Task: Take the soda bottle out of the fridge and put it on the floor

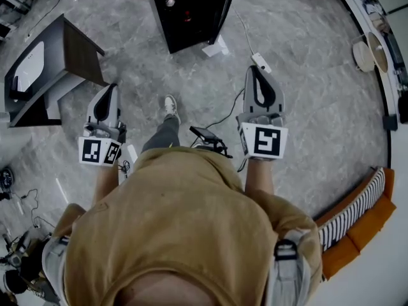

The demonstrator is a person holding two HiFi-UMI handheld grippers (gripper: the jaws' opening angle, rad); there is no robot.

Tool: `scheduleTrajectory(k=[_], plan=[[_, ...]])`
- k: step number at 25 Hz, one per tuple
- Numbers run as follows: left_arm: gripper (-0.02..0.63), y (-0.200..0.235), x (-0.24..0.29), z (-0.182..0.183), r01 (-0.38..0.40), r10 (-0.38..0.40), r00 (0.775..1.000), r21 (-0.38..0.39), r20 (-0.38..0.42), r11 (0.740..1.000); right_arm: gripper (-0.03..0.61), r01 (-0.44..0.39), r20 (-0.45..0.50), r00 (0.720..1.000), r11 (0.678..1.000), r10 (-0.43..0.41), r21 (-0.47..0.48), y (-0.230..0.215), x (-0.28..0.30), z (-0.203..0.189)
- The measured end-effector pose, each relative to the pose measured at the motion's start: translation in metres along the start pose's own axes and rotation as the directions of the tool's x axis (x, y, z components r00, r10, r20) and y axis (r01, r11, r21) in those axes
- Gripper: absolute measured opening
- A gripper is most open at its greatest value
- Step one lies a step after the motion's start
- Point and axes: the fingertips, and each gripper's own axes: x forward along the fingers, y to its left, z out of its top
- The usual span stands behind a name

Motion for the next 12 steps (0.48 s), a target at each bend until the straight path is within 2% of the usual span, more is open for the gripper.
scheduleTrajectory(k=[8,12], plan=[[-0.005,0.059,0.104,-0.016,0.055,-0.054,0.998,-0.032,0.02,0.998,0.002,0.019,-0.055,0.998,0.999,-0.021,-0.037,-0.016,0.096,-0.015],[-0.005,0.095,0.155,-0.02,0.071,-0.07,0.997,-0.013,0.021,0.997,0.002,0.05,0.01,0.999,0.999,-0.05,-0.015,-0.018,0.157,0.007]])
